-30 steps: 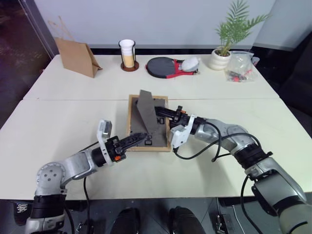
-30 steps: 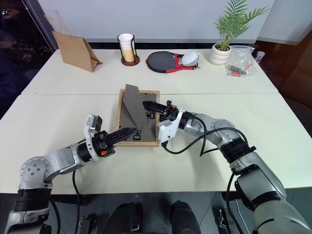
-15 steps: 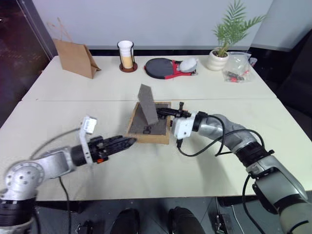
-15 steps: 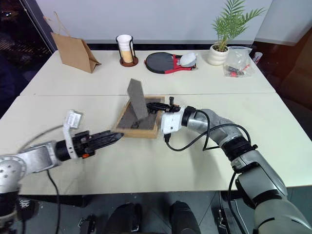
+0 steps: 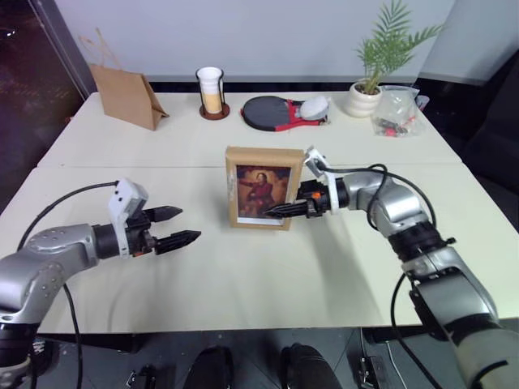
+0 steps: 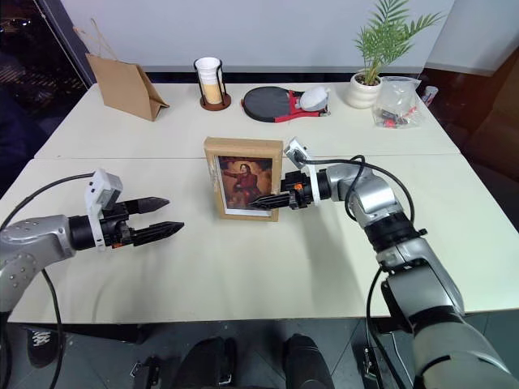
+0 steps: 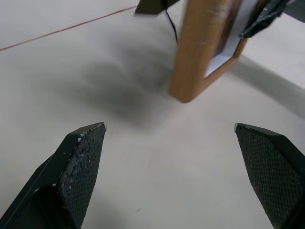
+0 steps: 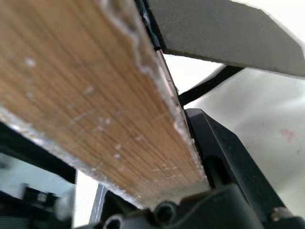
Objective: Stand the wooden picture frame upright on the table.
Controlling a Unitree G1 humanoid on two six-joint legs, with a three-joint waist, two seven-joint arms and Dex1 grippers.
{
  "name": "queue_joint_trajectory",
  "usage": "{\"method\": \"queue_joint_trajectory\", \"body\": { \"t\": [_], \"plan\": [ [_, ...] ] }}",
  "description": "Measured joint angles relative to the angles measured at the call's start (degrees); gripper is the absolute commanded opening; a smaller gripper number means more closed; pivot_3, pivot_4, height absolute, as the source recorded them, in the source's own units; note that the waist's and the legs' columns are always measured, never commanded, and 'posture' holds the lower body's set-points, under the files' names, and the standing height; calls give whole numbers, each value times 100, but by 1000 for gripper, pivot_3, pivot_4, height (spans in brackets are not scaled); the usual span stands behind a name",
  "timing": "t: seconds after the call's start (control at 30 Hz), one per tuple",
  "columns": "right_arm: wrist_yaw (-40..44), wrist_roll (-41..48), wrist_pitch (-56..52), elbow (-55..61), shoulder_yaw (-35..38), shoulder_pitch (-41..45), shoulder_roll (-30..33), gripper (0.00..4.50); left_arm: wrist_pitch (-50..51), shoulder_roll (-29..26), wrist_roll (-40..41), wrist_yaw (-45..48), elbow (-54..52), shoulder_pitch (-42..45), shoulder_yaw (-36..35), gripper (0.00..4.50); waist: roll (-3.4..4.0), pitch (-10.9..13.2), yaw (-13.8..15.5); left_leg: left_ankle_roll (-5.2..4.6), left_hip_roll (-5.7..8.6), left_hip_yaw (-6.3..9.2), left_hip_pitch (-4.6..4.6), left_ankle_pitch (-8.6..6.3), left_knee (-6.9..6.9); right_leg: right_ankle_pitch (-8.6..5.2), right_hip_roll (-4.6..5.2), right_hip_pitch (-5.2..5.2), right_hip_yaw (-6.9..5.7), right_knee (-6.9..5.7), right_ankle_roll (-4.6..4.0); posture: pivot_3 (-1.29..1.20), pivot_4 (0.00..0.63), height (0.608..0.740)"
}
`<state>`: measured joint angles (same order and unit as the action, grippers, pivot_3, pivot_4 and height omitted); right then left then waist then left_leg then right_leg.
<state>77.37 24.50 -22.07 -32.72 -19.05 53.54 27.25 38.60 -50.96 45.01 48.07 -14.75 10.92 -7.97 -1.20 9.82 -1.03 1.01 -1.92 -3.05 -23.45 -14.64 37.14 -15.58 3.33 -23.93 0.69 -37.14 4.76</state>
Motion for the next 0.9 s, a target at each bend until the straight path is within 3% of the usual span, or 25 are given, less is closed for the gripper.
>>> {"method": "queue_joint_trajectory", "body": {
  "t": [0.17, 0.27, 0.4, 0.5, 0.6, 0.73, 0.9],
  "plan": [
    [216, -535, 451, -1264, 3, 236, -412, 1235, -19, 165, -208, 16, -60, -7, 41, 4456, 0, 0, 2, 0, 1, -13, -15, 0, 0, 2, -10, -21, 3, -5, 3, 0, 150, 740],
    [324, -801, 748, -1893, 104, 472, -599, 2403, -18, 229, -286, 19, -157, -12, 41, 4500, 0, 0, -13, -1, 2, -17, -13, 0, 3, 2, -10, -20, 6, -8, 4, 0, 150, 740],
    [281, -1114, 994, -2304, 200, 497, -613, 4431, 76, 288, -298, -6, -245, -85, 24, 4500, 0, 0, -10, 0, 1, -16, -13, 0, 2, 2, -9, -21, 7, -10, 4, 0, 150, 740],
    [241, -1265, 1069, -2058, 313, 385, -427, 4474, 139, 298, -266, -15, -305, -126, 0, 4500, 0, 0, -7, 0, 0, -15, -13, -1, 1, 2, -1, -22, 7, -9, 4, 0, 150, 740],
    [-15, -1433, 1150, -1070, 562, -202, 374, 4474, 215, 292, -174, 42, -399, -193, -163, 4500, 1, 1, 71, -5, 12, -8, -18, -3, 2, 2, 19, -18, 2, -5, 4, 0, 150, 740],
    [-306, -1271, 469, 1146, 1290, -1320, 1557, 4474, 301, 273, -56, 82, -447, -168, -350, 4500, 2, 1, 58, -10, 12, -9, -25, -7, 5, 2, 22, -21, 3, 1, 4, 0, 150, 740],
    [-702, -459, -1011, 3896, 2313, -1969, 2416, 4474, 317, 50, -71, 262, -527, -143, -467, 4500, 13, 5, -60, -10, -7, -11, 1, -6, -1, 1, -10, -16, 15, -12, 3, 0, 150, 740]
  ]
}}
